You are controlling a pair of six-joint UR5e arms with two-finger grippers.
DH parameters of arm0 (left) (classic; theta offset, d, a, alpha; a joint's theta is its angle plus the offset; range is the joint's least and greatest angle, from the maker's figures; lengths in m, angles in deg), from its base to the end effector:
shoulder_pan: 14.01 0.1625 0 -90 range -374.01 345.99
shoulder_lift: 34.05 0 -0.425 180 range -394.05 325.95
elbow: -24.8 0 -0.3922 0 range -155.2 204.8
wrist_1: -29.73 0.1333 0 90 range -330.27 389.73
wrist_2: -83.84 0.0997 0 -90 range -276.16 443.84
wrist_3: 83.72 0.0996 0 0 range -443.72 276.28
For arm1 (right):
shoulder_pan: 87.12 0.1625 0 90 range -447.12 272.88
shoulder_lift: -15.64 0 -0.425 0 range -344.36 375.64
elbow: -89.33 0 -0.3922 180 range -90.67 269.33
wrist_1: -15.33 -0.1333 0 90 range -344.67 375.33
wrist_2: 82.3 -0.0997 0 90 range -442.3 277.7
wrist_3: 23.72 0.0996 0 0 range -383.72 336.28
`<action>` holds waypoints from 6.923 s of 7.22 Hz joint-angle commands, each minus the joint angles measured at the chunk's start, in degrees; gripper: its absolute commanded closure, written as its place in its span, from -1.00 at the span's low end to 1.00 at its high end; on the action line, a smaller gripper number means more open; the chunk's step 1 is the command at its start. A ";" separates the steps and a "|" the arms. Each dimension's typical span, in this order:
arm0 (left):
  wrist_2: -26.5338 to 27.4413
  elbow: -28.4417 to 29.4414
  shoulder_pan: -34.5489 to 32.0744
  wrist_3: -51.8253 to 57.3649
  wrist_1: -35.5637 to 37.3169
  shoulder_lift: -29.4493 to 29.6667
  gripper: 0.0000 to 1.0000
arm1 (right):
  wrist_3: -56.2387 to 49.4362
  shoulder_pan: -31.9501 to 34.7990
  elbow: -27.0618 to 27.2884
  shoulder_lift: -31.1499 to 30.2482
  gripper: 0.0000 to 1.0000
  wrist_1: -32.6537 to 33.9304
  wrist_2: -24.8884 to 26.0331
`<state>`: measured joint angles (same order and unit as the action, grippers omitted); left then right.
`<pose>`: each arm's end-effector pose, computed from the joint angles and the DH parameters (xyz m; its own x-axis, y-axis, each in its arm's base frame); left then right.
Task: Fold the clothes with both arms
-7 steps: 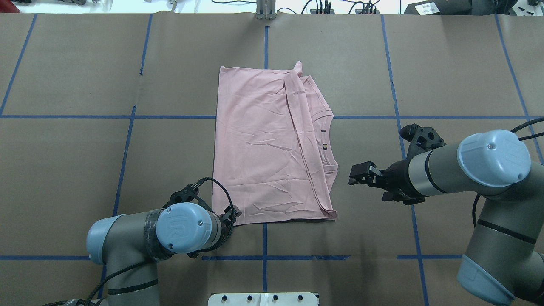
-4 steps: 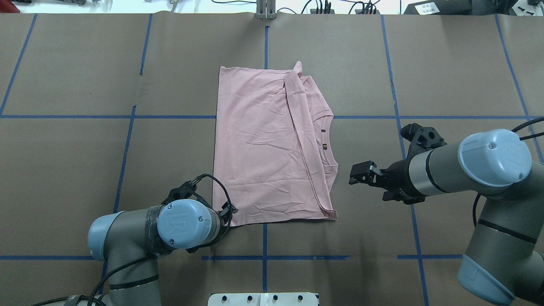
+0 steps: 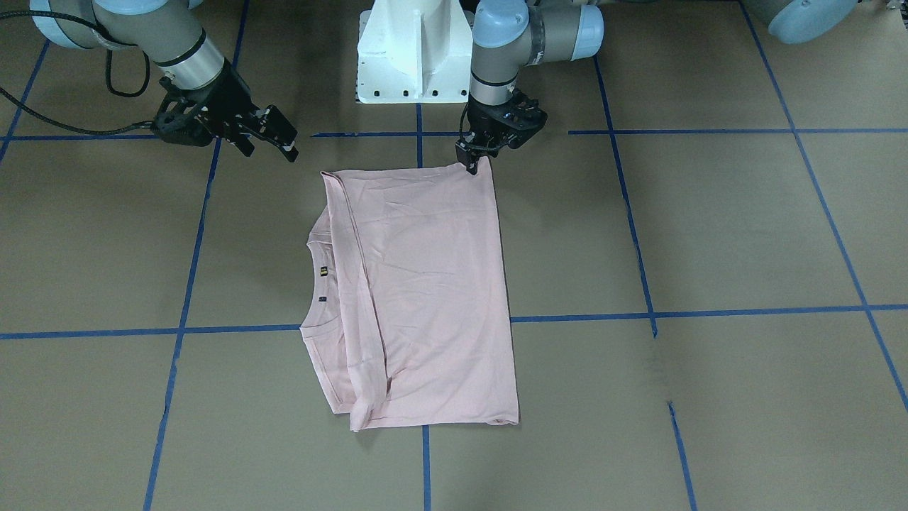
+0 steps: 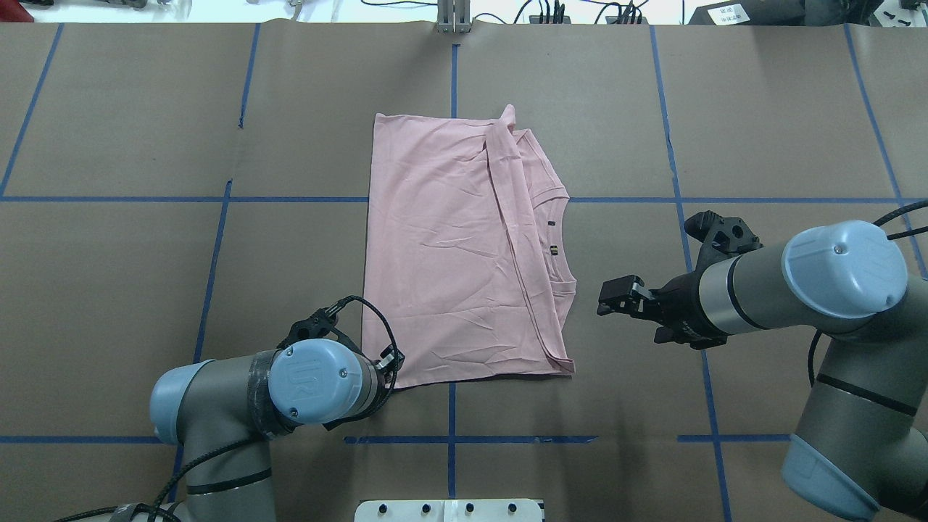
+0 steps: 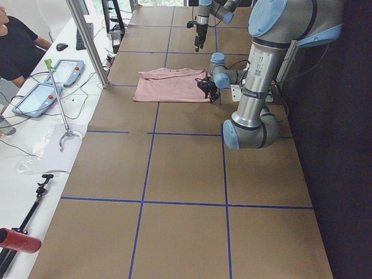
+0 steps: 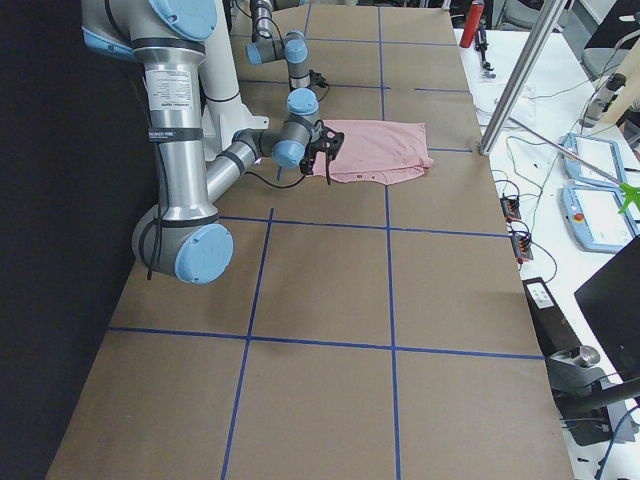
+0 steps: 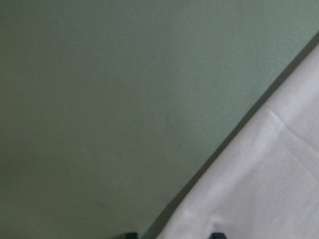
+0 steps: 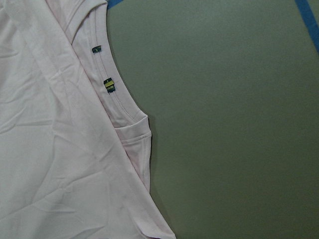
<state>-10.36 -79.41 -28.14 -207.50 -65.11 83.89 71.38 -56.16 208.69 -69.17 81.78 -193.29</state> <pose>0.5807 -0.2761 0.2696 0.4433 -0.6834 -0.5800 0.5270 0.7221 -0.4481 -0.3726 -0.3374 0.3278 0.4318 0.3559 0.8288 -0.2589 0.9291 -0.2640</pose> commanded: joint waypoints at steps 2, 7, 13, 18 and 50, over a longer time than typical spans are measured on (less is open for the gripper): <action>-0.11 -0.56 -0.54 2.92 -0.08 0.10 1.00 | 0.00 -0.02 -0.10 -0.18 -1.00 0.08 0.08; -0.02 -3.72 -2.22 7.66 1.58 0.01 1.00 | 0.96 -4.22 -2.98 6.79 -1.00 11.00 6.81; -0.20 -4.51 -3.80 9.79 1.85 -0.08 1.00 | 6.77 -11.01 -16.07 20.20 -1.00 18.28 10.36; -0.20 -4.87 -3.80 9.96 1.85 -0.17 1.00 | 7.21 -8.81 -19.96 23.72 -1.00 19.06 9.83; -0.28 -21.83 6.57 9.44 15.21 -4.04 1.00 | 6.18 -14.43 -2.99 17.30 1.00 18.19 4.47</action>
<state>-10.64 -101.18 -22.26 -197.92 -49.97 79.91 79.49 -69.86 205.61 -52.22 99.97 -188.67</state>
